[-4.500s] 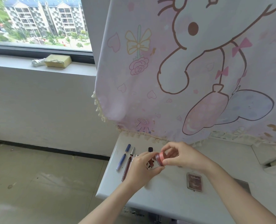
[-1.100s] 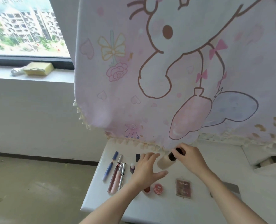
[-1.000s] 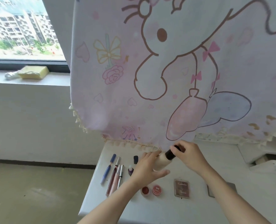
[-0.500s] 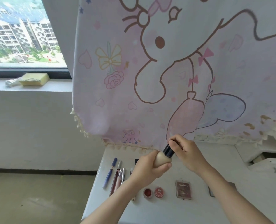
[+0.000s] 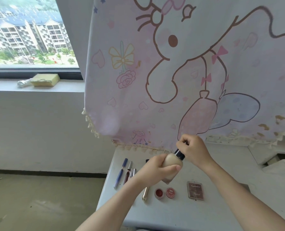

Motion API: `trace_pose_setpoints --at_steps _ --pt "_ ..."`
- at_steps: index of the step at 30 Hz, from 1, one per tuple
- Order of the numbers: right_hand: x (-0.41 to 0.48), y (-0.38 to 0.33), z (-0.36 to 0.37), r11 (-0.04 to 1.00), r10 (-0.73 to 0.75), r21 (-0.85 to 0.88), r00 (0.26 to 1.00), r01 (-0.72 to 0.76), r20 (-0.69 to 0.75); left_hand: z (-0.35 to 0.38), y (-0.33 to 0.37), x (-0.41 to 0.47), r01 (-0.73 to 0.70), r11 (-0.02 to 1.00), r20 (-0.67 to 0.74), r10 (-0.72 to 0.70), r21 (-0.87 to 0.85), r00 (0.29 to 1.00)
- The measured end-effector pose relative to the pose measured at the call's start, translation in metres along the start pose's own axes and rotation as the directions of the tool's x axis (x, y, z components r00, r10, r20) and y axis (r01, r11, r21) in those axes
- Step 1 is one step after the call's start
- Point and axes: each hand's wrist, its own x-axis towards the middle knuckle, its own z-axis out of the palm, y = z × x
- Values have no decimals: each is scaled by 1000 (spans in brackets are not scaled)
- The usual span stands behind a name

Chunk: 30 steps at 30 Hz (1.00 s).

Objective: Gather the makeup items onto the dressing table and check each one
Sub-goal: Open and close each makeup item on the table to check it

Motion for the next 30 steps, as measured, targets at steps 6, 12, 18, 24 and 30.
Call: trace_pose_setpoints --at_steps 6,12,18,24,30 --pt "-8 -11 16 1000 -30 4 999 30 -24 -17 -1 -17 -14 998 44 17 -61 999" --pt "0 -25 28 998 -59 21 998 59 -27 -37 1 -24 1 1000 18 -1 -27 1000" --pt "-3 -20 28 994 2 105 999 4 -54 -39 4 -26 40 999 60 -40 0 997" --pt "-13 -11 22 988 100 127 991 -88 -94 -34 7 -20 73 996 149 -79 45 986" --pt "-27 9 5 966 241 127 959 -224 -148 -13 11 -5 110 990 265 -130 92 955"
